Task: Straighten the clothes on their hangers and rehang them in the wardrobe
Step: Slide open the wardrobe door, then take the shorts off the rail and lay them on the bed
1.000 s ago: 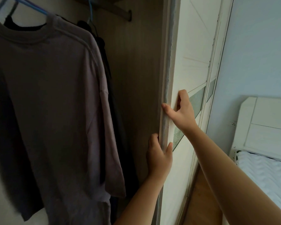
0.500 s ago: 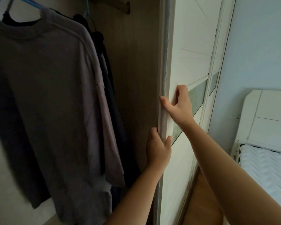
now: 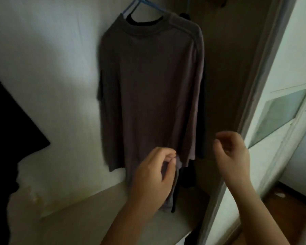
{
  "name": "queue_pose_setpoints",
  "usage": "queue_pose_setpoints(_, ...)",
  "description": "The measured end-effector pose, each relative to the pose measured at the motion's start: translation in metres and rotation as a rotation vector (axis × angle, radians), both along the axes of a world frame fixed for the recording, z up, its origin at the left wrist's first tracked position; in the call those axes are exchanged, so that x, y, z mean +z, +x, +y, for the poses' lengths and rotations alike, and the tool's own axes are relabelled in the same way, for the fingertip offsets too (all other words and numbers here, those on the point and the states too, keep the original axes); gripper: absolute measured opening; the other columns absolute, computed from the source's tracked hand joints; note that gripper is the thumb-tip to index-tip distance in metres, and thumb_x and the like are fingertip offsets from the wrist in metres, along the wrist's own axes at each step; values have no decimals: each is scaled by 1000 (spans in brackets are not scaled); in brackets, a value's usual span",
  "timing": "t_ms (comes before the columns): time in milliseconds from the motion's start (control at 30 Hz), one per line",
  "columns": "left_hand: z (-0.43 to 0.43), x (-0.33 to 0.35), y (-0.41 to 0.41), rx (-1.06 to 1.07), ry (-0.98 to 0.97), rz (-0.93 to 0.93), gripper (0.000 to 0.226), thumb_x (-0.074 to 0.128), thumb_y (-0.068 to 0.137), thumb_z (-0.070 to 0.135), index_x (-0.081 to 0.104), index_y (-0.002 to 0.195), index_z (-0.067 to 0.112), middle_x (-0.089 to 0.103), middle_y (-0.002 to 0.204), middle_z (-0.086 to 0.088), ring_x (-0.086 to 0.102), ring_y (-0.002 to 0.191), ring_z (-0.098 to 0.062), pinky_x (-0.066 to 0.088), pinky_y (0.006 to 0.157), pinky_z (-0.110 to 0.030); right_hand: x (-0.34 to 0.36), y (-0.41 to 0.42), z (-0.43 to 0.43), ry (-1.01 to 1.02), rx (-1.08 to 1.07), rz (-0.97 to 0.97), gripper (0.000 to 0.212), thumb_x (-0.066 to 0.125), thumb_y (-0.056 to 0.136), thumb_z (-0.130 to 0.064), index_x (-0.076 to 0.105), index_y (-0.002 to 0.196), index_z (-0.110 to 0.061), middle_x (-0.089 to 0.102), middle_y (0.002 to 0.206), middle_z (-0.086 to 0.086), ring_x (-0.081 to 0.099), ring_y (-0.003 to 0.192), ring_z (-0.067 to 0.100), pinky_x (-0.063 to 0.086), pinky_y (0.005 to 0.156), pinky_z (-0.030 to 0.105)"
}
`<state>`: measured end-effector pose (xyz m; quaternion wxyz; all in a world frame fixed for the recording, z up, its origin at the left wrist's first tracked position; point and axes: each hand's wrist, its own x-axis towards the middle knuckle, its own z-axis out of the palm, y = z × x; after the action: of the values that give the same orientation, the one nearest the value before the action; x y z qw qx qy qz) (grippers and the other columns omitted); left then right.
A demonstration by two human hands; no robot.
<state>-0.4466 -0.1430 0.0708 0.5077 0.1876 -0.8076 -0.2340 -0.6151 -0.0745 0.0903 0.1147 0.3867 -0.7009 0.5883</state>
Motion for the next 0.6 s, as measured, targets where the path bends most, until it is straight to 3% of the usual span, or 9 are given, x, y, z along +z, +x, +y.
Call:
queue_pose_setpoints(100,2,13,68,274,-96,-22,21,44,85,29,59,97,22,62,90,12,56,86,2,40,76,-6,1,46,-16,19,163,-5,12,55,87,-12,57,92,-22,62,91,-1,57,80,0,45,70,22)
queue_pose_setpoints(200,12,35,128,512,-157,-45,28,42,86,27,61,102,14,64,96,3,52,91,-2,36,82,-8,13,96,-37,32,310,22,12,55,87,-14,57,91,-25,60,84,-13,58,76,-6,44,65,4)
queue_pose_setpoints(267,22,52,163,629,-212,-68,29,42,87,25,59,106,12,63,102,0,50,95,-3,35,86,-12,23,131,-50,28,406,37,12,56,86,-16,57,90,-28,59,83,-17,57,75,-9,41,64,0)
queue_pose_setpoints(400,47,88,218,797,-354,-87,30,44,88,22,57,113,11,61,111,-4,49,105,-9,35,91,-16,47,195,-67,-22,603,30,9,57,86,-17,59,90,-24,63,87,-9,58,77,6,41,66,4)
queue_pose_setpoints(600,75,128,269,993,-536,-61,29,48,88,18,60,112,6,60,116,-10,49,111,-15,26,99,-9,88,263,-71,-126,834,49,10,57,86,-16,57,91,-25,63,92,-12,59,82,3,44,68,9)
